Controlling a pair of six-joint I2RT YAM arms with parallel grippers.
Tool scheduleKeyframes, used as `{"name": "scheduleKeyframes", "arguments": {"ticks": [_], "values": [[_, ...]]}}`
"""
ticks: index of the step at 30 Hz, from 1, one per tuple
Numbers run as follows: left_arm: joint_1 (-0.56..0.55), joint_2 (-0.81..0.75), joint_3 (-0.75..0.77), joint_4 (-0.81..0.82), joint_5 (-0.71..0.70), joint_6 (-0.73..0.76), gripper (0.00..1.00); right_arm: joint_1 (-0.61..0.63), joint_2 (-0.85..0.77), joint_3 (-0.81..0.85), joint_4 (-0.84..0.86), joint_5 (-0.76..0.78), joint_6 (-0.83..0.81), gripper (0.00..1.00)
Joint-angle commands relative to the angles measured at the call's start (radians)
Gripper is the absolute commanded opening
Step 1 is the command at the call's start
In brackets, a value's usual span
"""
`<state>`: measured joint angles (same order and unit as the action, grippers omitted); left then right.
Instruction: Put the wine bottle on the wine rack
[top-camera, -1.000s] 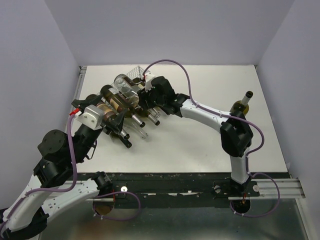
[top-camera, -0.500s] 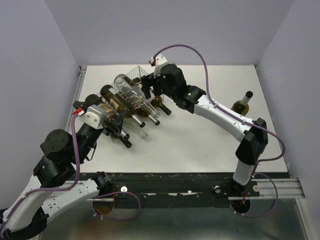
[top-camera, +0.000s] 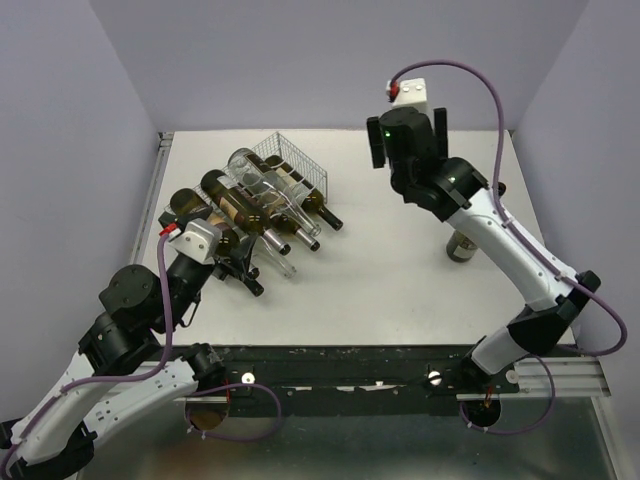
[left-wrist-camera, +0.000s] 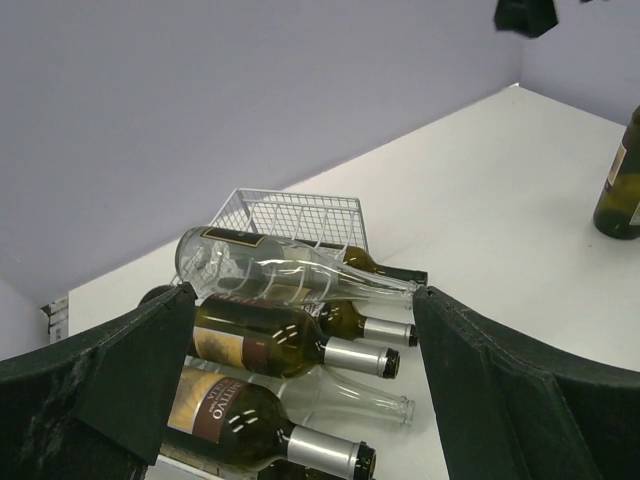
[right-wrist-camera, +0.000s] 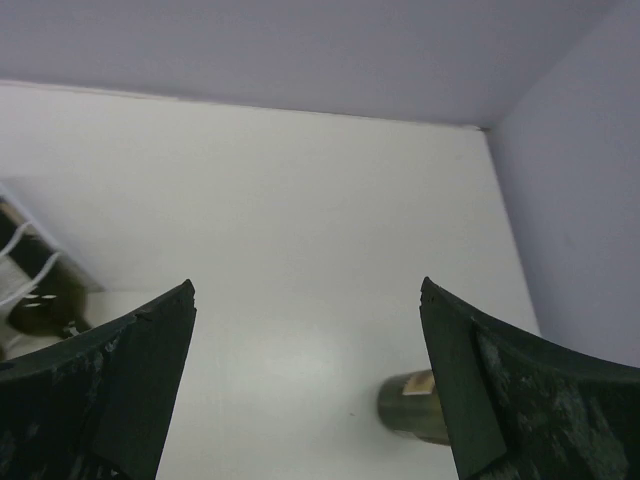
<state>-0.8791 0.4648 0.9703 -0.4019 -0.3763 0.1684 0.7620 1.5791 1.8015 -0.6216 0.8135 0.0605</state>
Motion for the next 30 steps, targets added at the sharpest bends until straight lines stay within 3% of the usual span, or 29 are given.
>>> {"name": "scheduleKeyframes", "arguments": {"ticks": [1, 5, 10, 19, 30], "values": [[-0.003, -0.031, -0.033, 0.043, -0.003, -0.030, 0.99, -0.084, -0.083, 0.009, -0.196, 0.277, 0.044, 1.00], [-0.001, -0.023, -0.041, 0.057, 0.001, -0.001, 0.99, -0.216, -0.155, -0.053, -0.240, 0.286, 0.108, 1.00], [-0.001, -0.006, -0.033, 0.048, 0.005, 0.002, 0.99, -0.361, -0.209, -0.102, -0.274, 0.057, 0.226, 1.00], [-0.001, -0.028, 0.001, 0.006, -0.022, 0.000, 0.99, -0.437, -0.214, -0.165, -0.314, 0.072, 0.390, 0.99], [-0.001, -0.029, 0.004, -0.012, -0.030, -0.009, 0.99, -0.507, -0.301, -0.396, -0.167, -0.048, 0.407, 0.95]]}}
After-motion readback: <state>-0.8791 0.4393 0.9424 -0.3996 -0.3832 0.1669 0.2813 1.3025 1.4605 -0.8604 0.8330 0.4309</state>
